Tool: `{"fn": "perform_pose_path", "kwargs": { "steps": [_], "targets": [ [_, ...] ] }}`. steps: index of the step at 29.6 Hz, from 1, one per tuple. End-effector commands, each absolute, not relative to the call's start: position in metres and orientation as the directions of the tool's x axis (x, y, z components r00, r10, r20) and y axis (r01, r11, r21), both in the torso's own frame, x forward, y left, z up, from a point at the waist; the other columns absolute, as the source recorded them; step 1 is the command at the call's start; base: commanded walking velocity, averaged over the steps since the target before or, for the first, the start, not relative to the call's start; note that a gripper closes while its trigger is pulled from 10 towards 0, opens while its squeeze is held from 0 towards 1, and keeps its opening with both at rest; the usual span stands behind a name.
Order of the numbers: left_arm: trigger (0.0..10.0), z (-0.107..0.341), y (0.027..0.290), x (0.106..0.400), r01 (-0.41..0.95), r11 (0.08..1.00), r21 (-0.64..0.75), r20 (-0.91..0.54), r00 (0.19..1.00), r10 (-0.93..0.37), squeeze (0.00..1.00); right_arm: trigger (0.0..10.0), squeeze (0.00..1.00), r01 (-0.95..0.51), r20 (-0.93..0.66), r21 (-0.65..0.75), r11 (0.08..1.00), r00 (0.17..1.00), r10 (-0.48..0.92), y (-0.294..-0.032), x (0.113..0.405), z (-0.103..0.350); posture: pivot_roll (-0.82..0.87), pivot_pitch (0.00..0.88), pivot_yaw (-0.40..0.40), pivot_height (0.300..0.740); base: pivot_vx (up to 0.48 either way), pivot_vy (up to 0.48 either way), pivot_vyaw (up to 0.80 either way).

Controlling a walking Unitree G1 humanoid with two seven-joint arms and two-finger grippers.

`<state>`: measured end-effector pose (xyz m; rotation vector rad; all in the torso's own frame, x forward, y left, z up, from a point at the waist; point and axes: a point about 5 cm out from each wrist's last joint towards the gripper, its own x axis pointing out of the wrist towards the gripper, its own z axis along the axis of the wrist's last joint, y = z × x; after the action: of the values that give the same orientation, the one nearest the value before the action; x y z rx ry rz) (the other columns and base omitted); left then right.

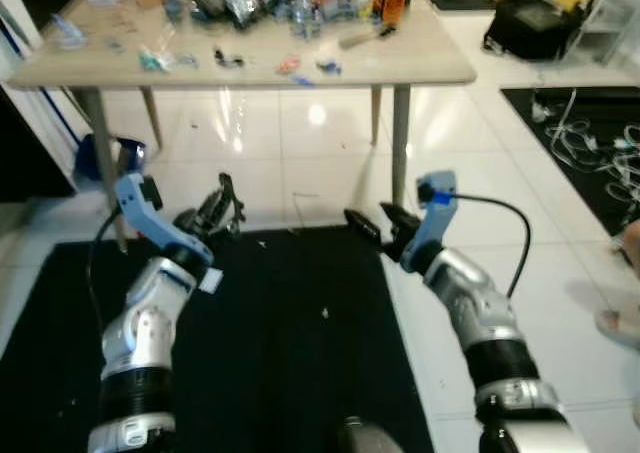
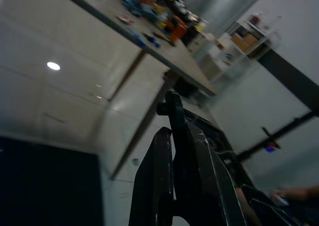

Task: Picking trash to rubbish bin

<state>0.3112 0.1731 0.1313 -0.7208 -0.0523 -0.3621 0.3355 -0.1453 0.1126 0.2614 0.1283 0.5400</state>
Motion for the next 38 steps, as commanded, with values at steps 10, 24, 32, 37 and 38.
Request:
{"fn": "perform_pose_path", "kwargs": {
  "steps": [10, 24, 32, 37, 38],
  "targets": [
    [10.0, 0.1288, 0.1735, 0.3097, 0.343, 0.702, -0.624, 0.159, 0.935, -0.316, 0.0, 10.0, 0.0, -0.476, -0.053, 0.28, 0.834, 0.86, 0.508, -0.1494, 0.3345, 0.1112, -0.13, 0.0, 0.056, 0.74, -0.443, 0.0, 0.0],
    [10.0, 0.1292, 0.1736, 0.31, 0.342, 0.703, -0.623, 0.159, 0.936, -0.314, 0.0, 10.0, 0.0, -0.457, -0.058, 0.289, 0.841, 0.869, 0.492, -0.1514, 0.3355, 0.1112, -0.13, 0.0, 0.057, 0.74, -0.443, 0.0, 0.0],
    [10.0, 0.1294, 0.1723, 0.3099, 0.337, 0.727, -0.598, 0.143, 0.938, -0.317, 0.0, 10.0, 0.0, -0.46, -0.07, 0.273, 0.845, 0.866, 0.495, -0.1509, 0.3355, 0.1111, -0.13, 0.0, 0.057, 0.74, -0.103, 0.0, -0.25],
    [10.0, 0.129, 0.1697, 0.3093, 0.343, 0.75, -0.565, 0.129, 0.935, -0.331, 0.0, 10.0, 0.0, -0.461, -0.073, 0.27, 0.845, 0.865, 0.496, -0.1508, 0.3357, 0.1111, -0.13, 0.0, 0.057, 0.74, 0.0, 0.0, -0.78],
    [10.0, 0.1299, 0.167, 0.308, 0.359, 0.783, -0.507, 0.113, 0.929, -0.353, 0.0, 10.0, 0.0, -0.462, -0.074, 0.268, 0.845, 0.865, 0.496, -0.1508, 0.3357, 0.111, -0.13, 0.0, 0.057, 0.74, 0.0, 0.0, -0.78]
  ]
}}
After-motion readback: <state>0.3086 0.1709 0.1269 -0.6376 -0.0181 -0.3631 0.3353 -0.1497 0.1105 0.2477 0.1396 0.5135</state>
